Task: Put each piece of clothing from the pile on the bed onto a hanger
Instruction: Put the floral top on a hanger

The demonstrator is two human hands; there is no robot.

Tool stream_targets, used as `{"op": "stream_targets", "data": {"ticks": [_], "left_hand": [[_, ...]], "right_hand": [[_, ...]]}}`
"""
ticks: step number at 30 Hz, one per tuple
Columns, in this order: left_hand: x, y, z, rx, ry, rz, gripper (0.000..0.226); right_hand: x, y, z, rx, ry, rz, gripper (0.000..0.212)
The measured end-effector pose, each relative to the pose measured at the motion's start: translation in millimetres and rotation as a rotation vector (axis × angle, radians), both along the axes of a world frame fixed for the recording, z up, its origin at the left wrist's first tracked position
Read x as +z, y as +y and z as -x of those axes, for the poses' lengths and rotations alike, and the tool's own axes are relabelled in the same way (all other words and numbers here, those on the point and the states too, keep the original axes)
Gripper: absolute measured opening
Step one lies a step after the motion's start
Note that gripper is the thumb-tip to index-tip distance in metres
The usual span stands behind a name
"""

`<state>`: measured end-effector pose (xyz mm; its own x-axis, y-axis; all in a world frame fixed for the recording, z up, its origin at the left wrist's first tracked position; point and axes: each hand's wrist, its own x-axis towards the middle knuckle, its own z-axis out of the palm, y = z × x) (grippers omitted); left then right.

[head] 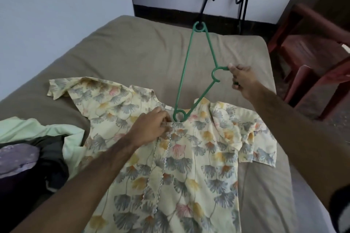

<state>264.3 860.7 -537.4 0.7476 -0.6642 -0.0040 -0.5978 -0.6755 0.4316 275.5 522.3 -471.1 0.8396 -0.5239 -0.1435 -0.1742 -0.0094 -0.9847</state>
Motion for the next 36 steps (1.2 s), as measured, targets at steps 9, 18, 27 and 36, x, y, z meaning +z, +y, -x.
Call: {"op": "stream_targets", "data": {"ticks": [9,18,27,36], "left_hand": [[22.3,12.0,1.7,0.008,0.185,0.249,0.016],[32.7,9.0,3.3,0.029,0.078,0.332,0.01],[21.8,33.5,-7.3,0.006,-0.061,0.204,0.017],[23.1,65.8,-61.1,0.078,-0.157,-0.063,0.01]], "right_hand": [[19.3,23.0,-41.8,0.098,-0.029,0.106,0.025],[3.2,67.4,-59.2,0.663,0.171,0.255,0.027],[25.0,30.7,-46.0,0.891,0.373,0.572,0.024],[23.3,14.8,-22.2,0.863,0.306,0.575,0.032]]}}
